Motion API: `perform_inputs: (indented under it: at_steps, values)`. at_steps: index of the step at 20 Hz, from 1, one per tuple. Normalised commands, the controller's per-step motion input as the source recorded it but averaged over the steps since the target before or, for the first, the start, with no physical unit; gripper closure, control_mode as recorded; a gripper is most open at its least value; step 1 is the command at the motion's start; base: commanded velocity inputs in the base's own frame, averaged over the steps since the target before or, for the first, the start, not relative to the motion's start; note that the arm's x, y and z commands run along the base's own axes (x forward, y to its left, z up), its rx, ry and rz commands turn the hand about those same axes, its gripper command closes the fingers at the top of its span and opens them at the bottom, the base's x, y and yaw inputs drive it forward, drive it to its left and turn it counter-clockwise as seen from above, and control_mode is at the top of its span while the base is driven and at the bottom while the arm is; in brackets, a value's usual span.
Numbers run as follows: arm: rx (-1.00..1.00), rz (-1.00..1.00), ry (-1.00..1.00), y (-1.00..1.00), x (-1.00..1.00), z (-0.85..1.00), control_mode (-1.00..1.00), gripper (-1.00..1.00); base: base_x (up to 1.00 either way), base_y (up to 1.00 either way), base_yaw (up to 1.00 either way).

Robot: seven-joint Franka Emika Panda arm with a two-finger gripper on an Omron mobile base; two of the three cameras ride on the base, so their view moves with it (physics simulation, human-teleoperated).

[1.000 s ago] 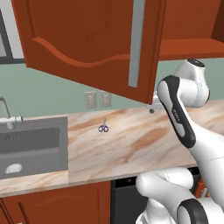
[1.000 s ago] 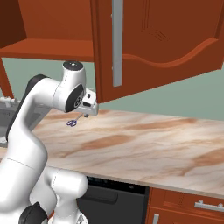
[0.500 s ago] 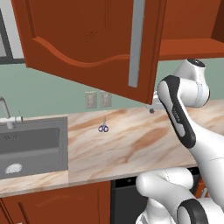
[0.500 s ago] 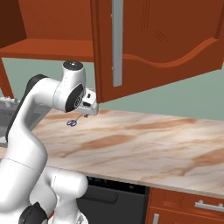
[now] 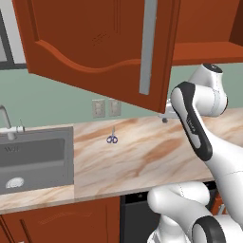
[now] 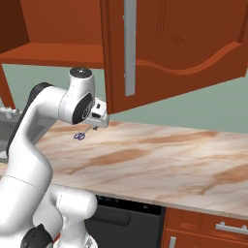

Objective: Close all open cabinet doors.

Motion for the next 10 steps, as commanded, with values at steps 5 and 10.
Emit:
perform_inputs:
  at_steps: [5, 10]
  values:
    - [0.00, 0.00, 0.00, 0.00, 0.00, 0.00, -1.00, -1.00, 0.00, 0.00, 0.00]
    - [0.00, 0.00, 0.00, 0.00, 0.00, 0.00, -1.00, -1.00, 0.00, 0.00, 0.00]
